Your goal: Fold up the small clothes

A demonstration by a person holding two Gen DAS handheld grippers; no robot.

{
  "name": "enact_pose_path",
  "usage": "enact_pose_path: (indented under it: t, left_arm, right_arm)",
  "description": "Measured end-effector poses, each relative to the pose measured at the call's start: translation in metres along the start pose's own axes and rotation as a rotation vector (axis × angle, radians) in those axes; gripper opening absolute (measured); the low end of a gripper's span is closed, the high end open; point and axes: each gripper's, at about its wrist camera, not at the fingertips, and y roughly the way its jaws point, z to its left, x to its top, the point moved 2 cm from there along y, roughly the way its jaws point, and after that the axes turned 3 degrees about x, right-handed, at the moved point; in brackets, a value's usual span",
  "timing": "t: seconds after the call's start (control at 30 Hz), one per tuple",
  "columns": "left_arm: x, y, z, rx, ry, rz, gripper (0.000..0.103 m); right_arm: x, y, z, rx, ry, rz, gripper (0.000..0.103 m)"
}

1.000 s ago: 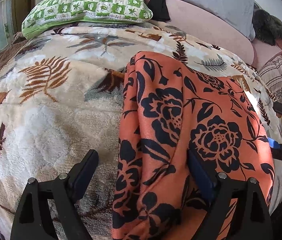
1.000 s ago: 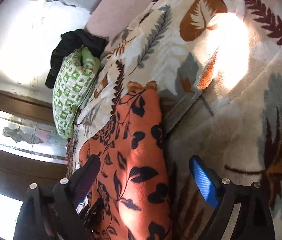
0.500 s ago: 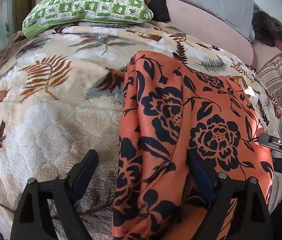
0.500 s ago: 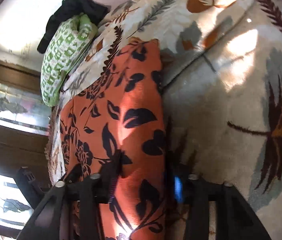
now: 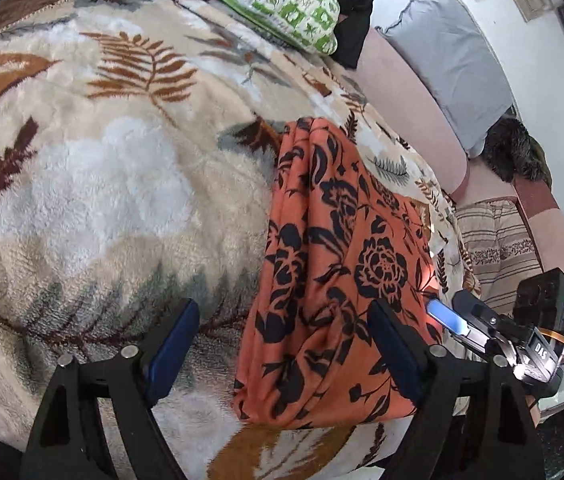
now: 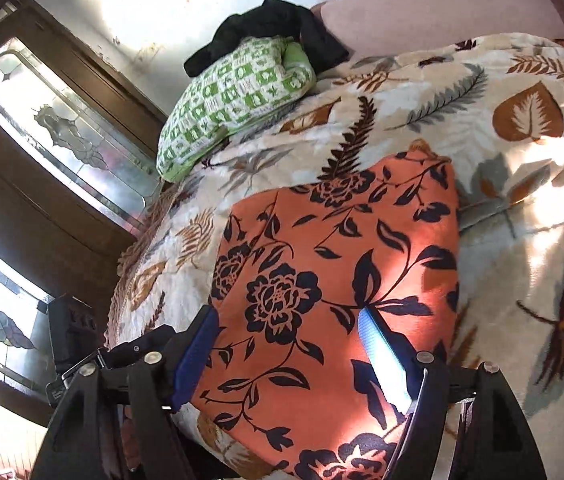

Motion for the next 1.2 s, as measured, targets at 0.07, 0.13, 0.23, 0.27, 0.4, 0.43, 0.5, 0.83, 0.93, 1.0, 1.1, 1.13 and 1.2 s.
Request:
enact_pose_path:
  t: [0.07, 0.13, 0.23, 0.27, 0.4, 0.43, 0.5, 0.83, 0.93, 1.0, 1.1, 1.13, 1.2]
  left_arm:
    - [-0.006, 0.018, 0.007, -0.033, -0.063, 0.089, 0.036]
    - [-0.006, 0.012, 0.004, -0.036, -0.06, 0.076, 0.026]
    - [-0.009, 0.017, -0.005, 0.009, -0.015, 0.067, 0.031]
    - [-0.008, 0.025, 0.005, -0.019, -0.072, 0.093, 0.036]
    - [0.003, 0.008, -0.01, -0.006, -0.02, 0.07, 0.045]
    - [0.009, 0.001, -0.019, 0.007, 0.025, 0.037, 0.05]
    - [0.027, -0.005, -0.034, -0.008, 0.077, -0.008, 0.07]
    - [0.078, 0.071, -0.016, -0.036, 0.067, 0.13, 0.025]
    - [0.07, 0.059, -0.037, 0.069, 0.156, 0.075, 0.033]
    - [0.063, 0.047, -0.048, 0.158, 0.203, 0.025, 0.053]
    - [0.051, 0.022, -0.06, 0.232, 0.244, -0.088, 0.073]
    - [0.047, 0.016, -0.064, 0.251, 0.269, -0.101, 0.073]
    - [0.04, 0.009, -0.069, 0.275, 0.302, -0.107, 0.073]
  right_arm:
    - [-0.007, 0.016, -0.011, -0.019, 0.026, 0.043, 0.076]
    - [-0.013, 0.018, -0.015, 0.003, 0.027, 0.026, 0.076]
    - [-0.016, 0.013, -0.018, 0.018, 0.034, 0.027, 0.076]
    - [-0.015, 0.015, -0.019, 0.024, 0.039, 0.031, 0.076]
    - [-0.013, 0.015, -0.021, 0.042, 0.057, 0.041, 0.076]
    - [-0.012, 0.015, -0.022, 0.047, 0.058, 0.044, 0.076]
    - [-0.013, 0.014, -0.022, 0.056, 0.059, 0.044, 0.076]
    - [-0.013, 0.011, -0.027, 0.098, 0.081, 0.054, 0.076]
    - [-0.014, 0.012, -0.028, 0.1, 0.08, 0.053, 0.076]
    - [-0.014, 0.011, -0.028, 0.1, 0.084, 0.048, 0.078]
    - [-0.012, 0.008, -0.025, 0.088, 0.097, 0.048, 0.078]
    - [-0.012, 0.005, -0.022, 0.079, 0.1, 0.045, 0.078]
    - [-0.013, -0.001, -0.015, 0.063, 0.088, 0.03, 0.079]
